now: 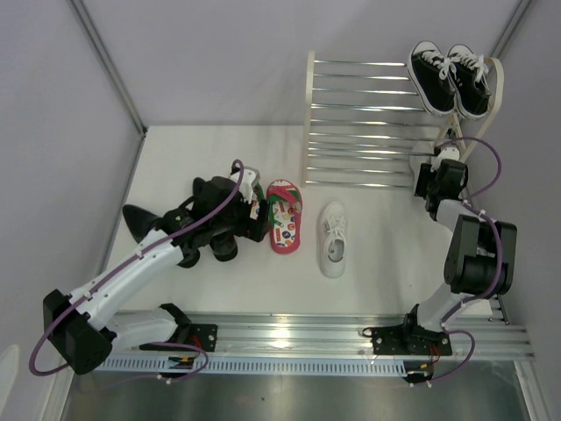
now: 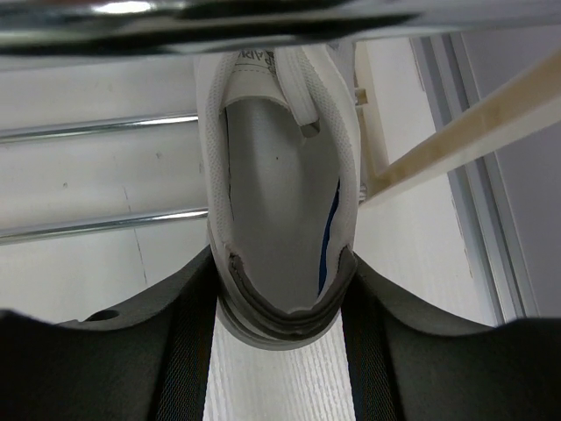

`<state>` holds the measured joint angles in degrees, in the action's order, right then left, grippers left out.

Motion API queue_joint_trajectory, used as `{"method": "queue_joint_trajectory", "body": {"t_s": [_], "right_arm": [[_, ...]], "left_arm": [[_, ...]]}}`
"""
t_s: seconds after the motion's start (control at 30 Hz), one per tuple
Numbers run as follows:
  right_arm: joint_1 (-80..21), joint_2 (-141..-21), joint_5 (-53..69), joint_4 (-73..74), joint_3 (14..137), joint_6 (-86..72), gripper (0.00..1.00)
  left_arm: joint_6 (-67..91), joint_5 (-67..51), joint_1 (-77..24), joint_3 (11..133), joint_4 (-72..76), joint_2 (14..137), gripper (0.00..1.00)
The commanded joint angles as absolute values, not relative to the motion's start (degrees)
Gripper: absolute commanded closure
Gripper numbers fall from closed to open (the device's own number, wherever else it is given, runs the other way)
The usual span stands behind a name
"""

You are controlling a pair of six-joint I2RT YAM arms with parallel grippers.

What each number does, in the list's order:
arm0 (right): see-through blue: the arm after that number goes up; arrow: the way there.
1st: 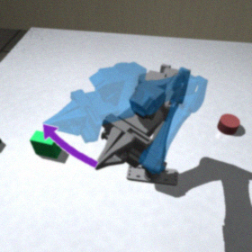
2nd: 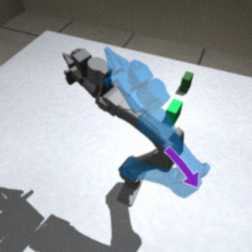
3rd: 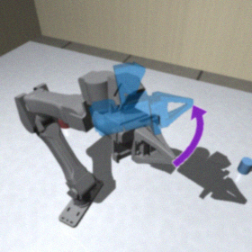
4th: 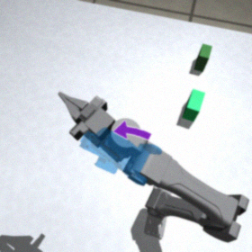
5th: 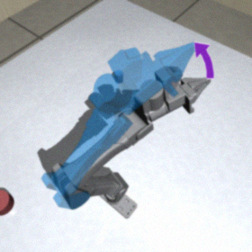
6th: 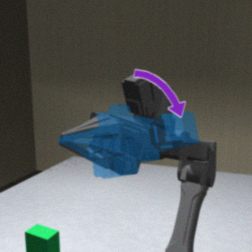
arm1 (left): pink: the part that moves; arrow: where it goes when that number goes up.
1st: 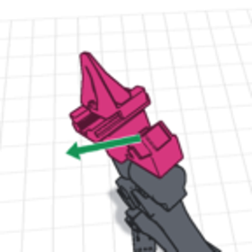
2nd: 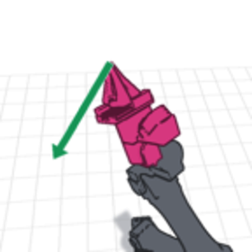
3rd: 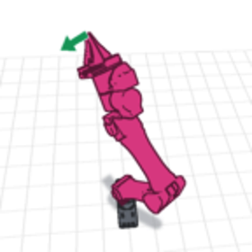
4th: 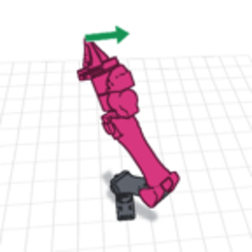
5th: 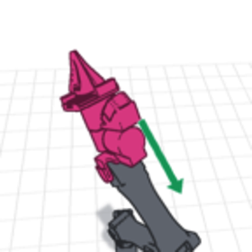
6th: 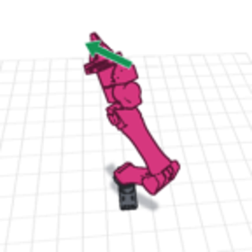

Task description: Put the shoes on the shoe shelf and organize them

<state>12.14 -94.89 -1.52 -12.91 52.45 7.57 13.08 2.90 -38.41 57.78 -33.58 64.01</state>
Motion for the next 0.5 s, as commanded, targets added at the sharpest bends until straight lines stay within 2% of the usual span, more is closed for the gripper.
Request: {"method": "queue_joint_trajectory", "body": {"t_s": [0.0, 0.07, 0.23, 0.27, 0.3, 0.33, 0.47], "right_arm": [[12.66, -97.11, -1.93, -19.51, 55.19, 9.32, 0.66], [12.66, -98.60, -2.28, -19.07, 55.55, 8.71, 0.63], [12.83, -99.67, -2.64, -18.11, 56.07, 8.44, 0.48], [12.83, -99.49, -2.72, -17.93, 56.25, 8.35, 0.45], [12.83, -99.14, -3.16, -17.76, 56.34, 8.09, 0.36], [12.92, -99.05, -3.43, -17.41, 56.25, 8.00, 0.32], [13.18, -98.00, -1.95, -13.81, 56.78, 7.65, 0.17]], "left_arm": [[13.54, 3.78, -39.11, 60.38, -32.52, 64.42, 0.01], [13.62, 4.22, -39.11, 60.38, -32.52, 64.34, 0.01], [13.89, 4.22, -39.11, 60.56, -32.43, 64.34, 0.01], [13.97, 4.13, -39.20, 60.64, -32.43, 64.34, 0.01], [14.06, 4.13, -39.11, 60.73, -32.34, 64.42, 0.01], [14.15, 4.13, -39.20, 60.91, -32.34, 64.51, 0.01], [14.33, 4.04, -39.55, 60.91, -32.08, 64.51, 0.01]]}}
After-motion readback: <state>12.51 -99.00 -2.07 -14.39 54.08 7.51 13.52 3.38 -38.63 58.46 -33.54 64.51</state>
